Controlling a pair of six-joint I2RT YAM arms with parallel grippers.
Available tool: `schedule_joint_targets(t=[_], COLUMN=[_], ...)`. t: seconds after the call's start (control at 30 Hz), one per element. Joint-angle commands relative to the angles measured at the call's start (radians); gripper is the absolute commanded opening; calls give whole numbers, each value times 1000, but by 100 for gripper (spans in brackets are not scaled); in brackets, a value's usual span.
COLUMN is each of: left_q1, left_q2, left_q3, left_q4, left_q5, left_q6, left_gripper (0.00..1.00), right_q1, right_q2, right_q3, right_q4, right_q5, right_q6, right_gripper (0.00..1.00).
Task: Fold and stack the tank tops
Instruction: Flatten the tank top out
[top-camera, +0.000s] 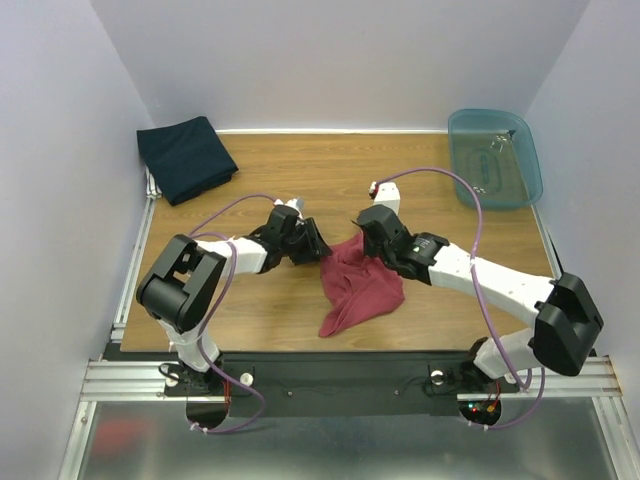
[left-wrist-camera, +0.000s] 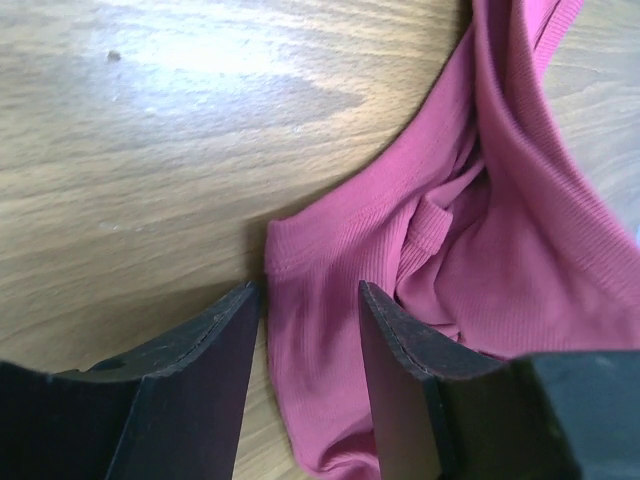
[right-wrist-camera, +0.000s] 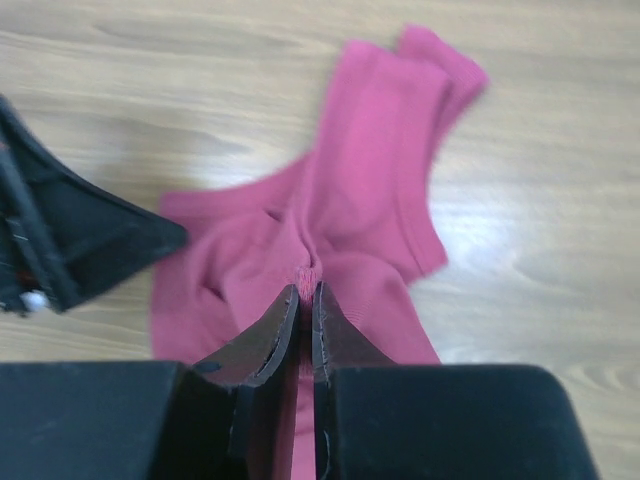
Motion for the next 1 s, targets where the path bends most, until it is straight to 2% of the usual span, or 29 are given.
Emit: schedule_joint_targets(t=[0.0, 0.1, 0.2, 0.23, 0.27, 0.3, 0.53, 0.67, 0.97], left_q1=[-22, -33, -33, -33, -31, -25, 87, 166, 281], left_q2=[26, 62, 72, 60, 53, 37, -34, -26, -109], left_q3=[42, 63, 88, 97, 109, 137, 269, 410, 562], left_q4=[2, -1, -24, -41, -58, -99, -234, -335, -438], left_q5=[-33, -30, -45, -76, -93, -108, -203, -244, -306], left_q6=[15, 13, 7, 16, 22, 28, 65, 85, 134], left_gripper=[56, 54, 32, 22, 3, 0, 0, 0, 0], right_q1=[9, 7, -10, -19, -30, -54, -215, -290, -389], right_q2=[-50, -68, -73, -74, -77, -79, -68, -24, 0], right_q3=[-20, -27, -17, -12, -8, 2, 38, 109, 244], right_q4=[-69, -92, -114, -121, -129, -132, -132, -122, -94], right_q5=[93, 126, 169, 171, 173, 171, 131, 122, 50], right_q6=[62, 79, 82, 81, 79, 68, 36, 8, -56], right_gripper=[0, 0, 0, 0, 0, 0, 0, 0, 0])
